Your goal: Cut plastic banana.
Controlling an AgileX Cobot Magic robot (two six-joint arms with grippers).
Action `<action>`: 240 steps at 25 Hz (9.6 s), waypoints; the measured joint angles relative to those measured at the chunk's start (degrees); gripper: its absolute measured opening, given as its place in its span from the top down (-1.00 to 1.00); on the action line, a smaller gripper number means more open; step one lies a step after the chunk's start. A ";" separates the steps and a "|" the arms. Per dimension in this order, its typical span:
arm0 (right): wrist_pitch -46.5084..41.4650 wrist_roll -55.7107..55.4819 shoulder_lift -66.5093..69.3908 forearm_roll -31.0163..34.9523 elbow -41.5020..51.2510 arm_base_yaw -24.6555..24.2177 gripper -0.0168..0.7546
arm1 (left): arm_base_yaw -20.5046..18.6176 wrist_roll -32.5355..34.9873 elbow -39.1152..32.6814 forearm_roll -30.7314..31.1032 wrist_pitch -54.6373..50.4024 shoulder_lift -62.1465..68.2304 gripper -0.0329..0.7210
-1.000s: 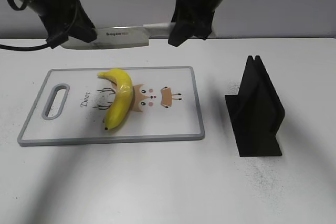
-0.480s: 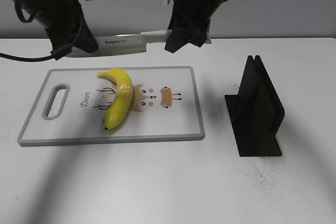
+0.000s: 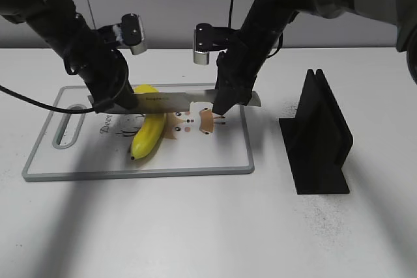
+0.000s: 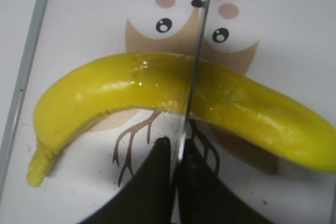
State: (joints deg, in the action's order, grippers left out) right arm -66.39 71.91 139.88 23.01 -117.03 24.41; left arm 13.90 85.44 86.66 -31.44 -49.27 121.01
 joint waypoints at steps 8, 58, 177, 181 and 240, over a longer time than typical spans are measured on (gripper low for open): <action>-0.36 -0.31 0.34 -0.01 -0.36 0.00 0.54 | 0.04 0.07 0.38 0.05 -0.34 0.27 0.91; -3.36 -6.81 -14.86 -1.35 0.29 0.13 0.55 | -0.86 -10.56 -0.34 -2.99 -1.70 -21.80 -0.62; 19.80 -99.02 -53.94 -27.24 61.34 0.65 0.55 | -11.93 -80.51 -59.90 27.57 -13.12 -121.24 -0.42; 18.84 -99.02 -53.94 -26.94 61.34 0.65 0.55 | -11.93 -80.51 -59.90 27.63 -13.12 -121.24 -0.42; 7.11 -72.28 -119.20 -27.14 87.81 0.65 -0.53 | -11.93 -80.51 -59.90 27.98 -13.12 -121.24 -0.38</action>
State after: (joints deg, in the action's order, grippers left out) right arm -59.28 -0.38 20.68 -4.12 -29.23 25.06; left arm 1.97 4.92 26.76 -3.47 -62.39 -0.23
